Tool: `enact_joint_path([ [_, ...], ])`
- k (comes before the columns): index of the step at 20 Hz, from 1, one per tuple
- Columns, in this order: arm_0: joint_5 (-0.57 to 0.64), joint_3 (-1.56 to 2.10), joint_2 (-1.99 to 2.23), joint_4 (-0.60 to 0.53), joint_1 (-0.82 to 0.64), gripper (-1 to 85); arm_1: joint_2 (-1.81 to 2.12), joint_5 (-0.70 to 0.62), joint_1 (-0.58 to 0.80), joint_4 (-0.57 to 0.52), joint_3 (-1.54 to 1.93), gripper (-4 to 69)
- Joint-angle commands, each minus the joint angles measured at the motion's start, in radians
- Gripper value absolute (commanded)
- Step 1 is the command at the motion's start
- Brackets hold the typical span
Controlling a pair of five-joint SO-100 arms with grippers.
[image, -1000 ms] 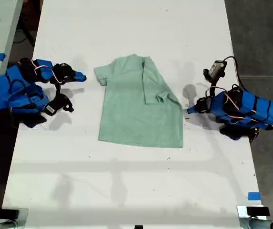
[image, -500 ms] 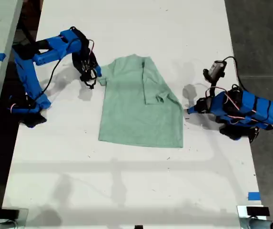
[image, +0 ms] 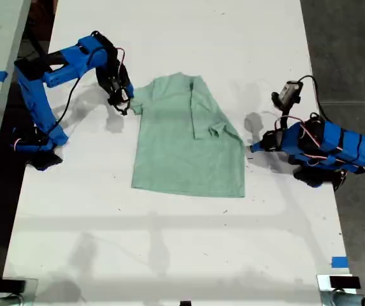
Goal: Fold t shirt
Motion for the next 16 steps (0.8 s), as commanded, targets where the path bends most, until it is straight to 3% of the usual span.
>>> enact_joint_path([
  [1, -0.017, -0.147, -0.044, -0.02, 0.028, 19.6, 0.006, -0.009, -0.006, -0.026, 0.041, 2.3],
  [4, -0.06, -0.161, -0.192, 0.002, 0.021, 9.1, 0.006, -0.011, -0.006, -0.026, 0.041, 2.3],
  [9, -0.067, -0.17, -0.236, -0.014, 0.072, 10.9, 0.006, -0.011, -0.006, -0.026, 0.041, 2.3],
  [11, -0.066, -0.163, -0.242, 0.003, 0.078, -0.3, 0.006, -0.011, -0.008, -0.026, 0.041, 2.3],
  [16, -0.058, -0.075, -0.236, 0.049, 0.037, -0.3, 0.006, -0.009, -0.008, -0.026, 0.041, 2.3],
])
